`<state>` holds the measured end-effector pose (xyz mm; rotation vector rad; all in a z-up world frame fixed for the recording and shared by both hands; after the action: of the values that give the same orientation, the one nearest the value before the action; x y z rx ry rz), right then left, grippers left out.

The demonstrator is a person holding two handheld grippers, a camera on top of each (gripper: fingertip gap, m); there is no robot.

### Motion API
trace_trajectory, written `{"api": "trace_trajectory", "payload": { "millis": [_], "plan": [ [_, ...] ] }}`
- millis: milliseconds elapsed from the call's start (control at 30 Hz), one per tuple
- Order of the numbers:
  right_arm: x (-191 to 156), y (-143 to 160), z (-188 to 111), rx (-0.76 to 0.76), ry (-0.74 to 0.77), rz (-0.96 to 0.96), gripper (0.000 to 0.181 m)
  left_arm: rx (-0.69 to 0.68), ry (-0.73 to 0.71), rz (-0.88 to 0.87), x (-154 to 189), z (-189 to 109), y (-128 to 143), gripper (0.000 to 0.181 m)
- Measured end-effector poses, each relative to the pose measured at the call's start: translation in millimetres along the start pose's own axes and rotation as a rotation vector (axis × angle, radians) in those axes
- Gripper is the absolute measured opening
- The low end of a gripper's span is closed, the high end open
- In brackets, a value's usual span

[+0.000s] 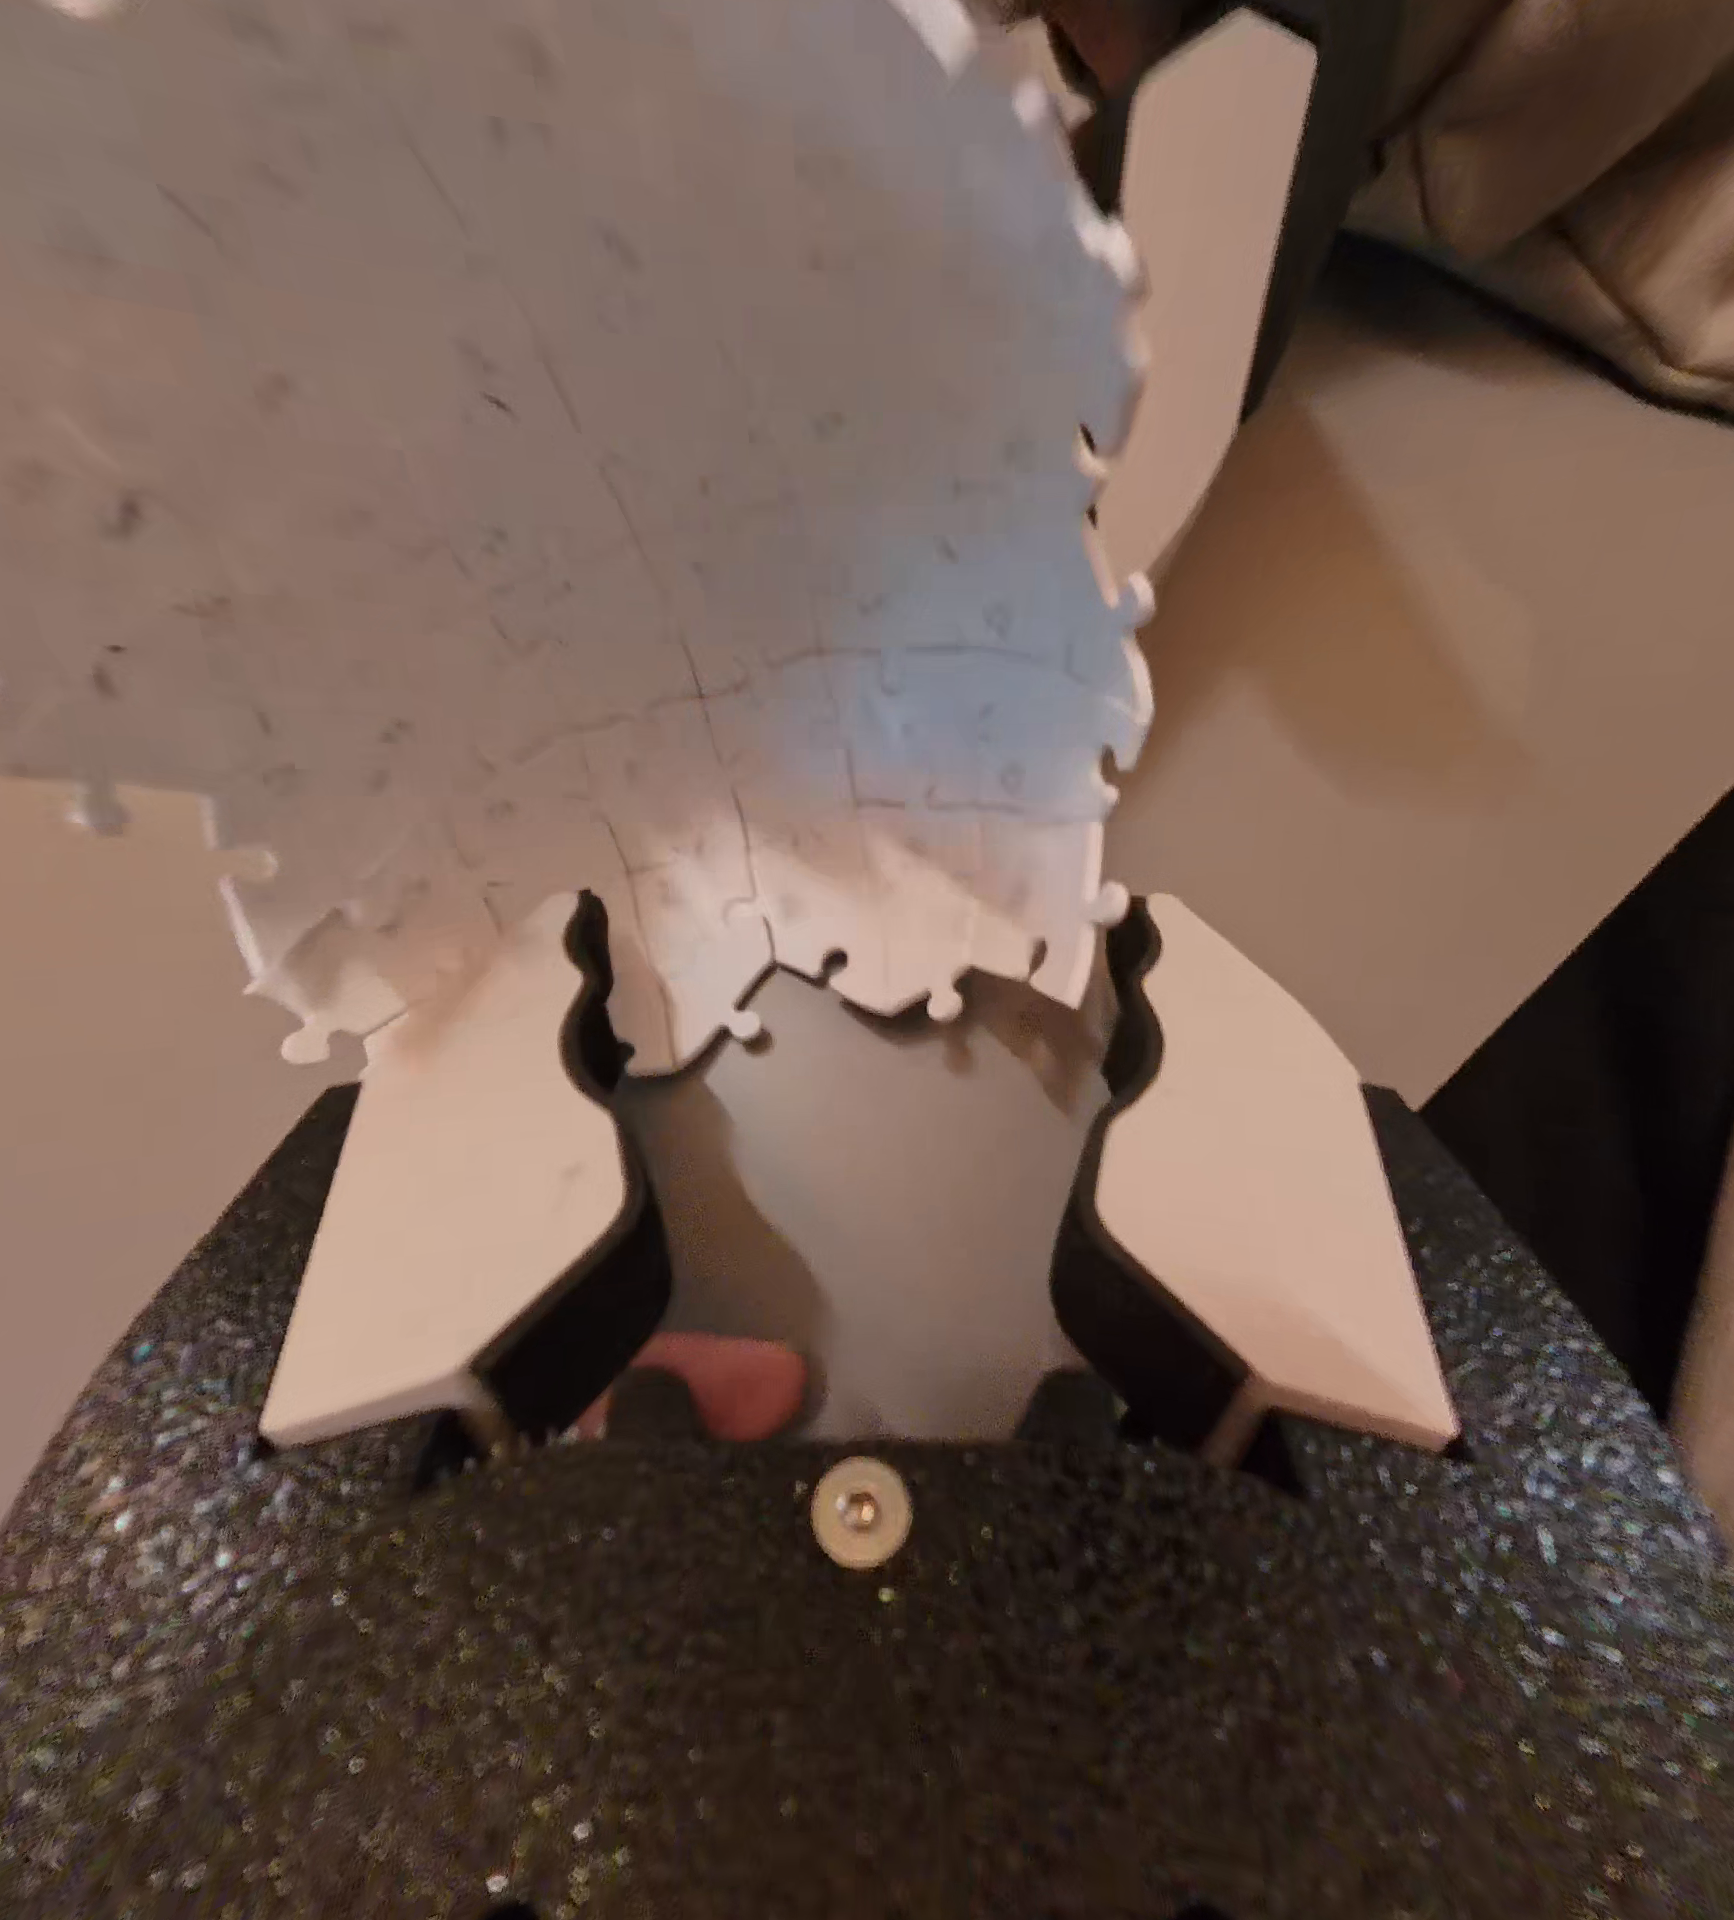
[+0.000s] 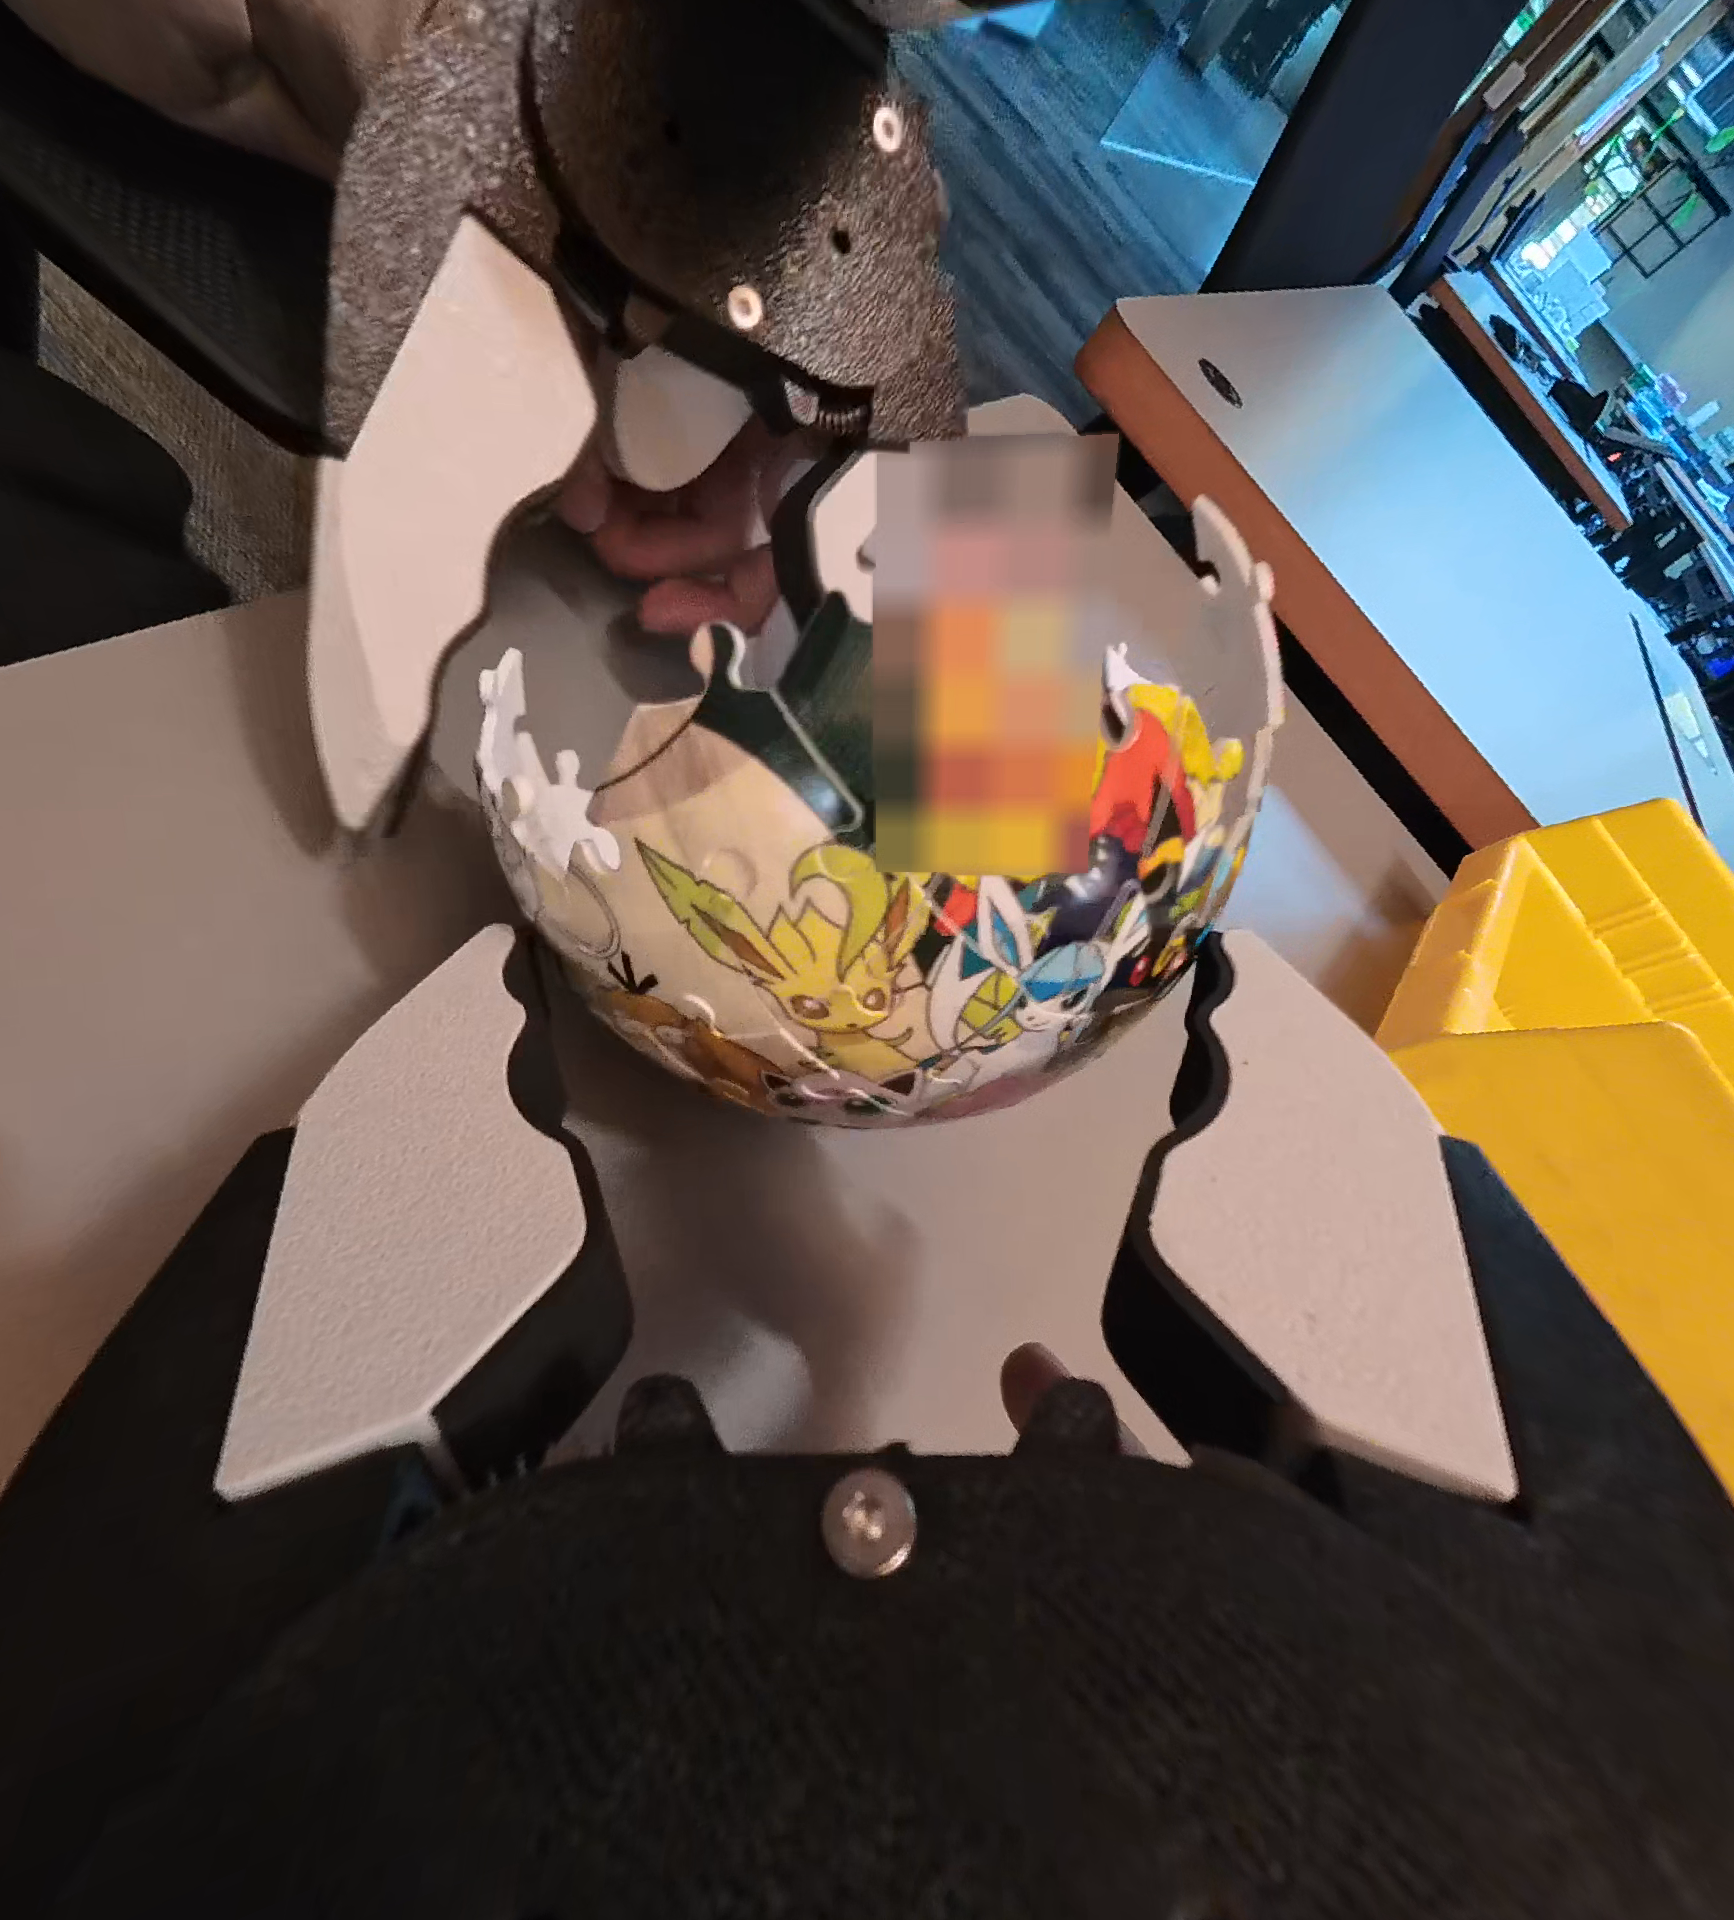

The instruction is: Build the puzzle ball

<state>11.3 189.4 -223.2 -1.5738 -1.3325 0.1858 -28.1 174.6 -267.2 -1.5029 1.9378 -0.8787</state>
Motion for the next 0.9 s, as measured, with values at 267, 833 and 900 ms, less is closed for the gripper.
{"api": "trace_trajectory", "payload": {
  "millis": [267, 833, 900],
  "plan": [
    [0, 4, -1, 0.011, 0.014, 0.04, 0.114, 0.124, -0.023, 0.018, -9, -16, -10, 0.092],
    [-6, 16, -5, 0.019, 0.025, 0.15, 0.112, 0.495, 0.031, -0.22, -33, -69, -54, 0.098],
    [-6, 21, -6, -0.014, 0.03, 0.166, 0.113, 0.553, 0.021, -0.285, -44, -78, -60, 0.099]
  ]
}}
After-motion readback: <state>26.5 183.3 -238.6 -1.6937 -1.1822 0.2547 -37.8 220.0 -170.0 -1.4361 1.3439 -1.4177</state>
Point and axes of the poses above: each gripper's, where its closed fingertips meet, z out along the fingers, y out of its underside, x = y × z across the jaws, the point moved 1 cm from there along -z, back along the fingers, and after that the axes turned 6 degrees about -y, right-handed, at the moved point
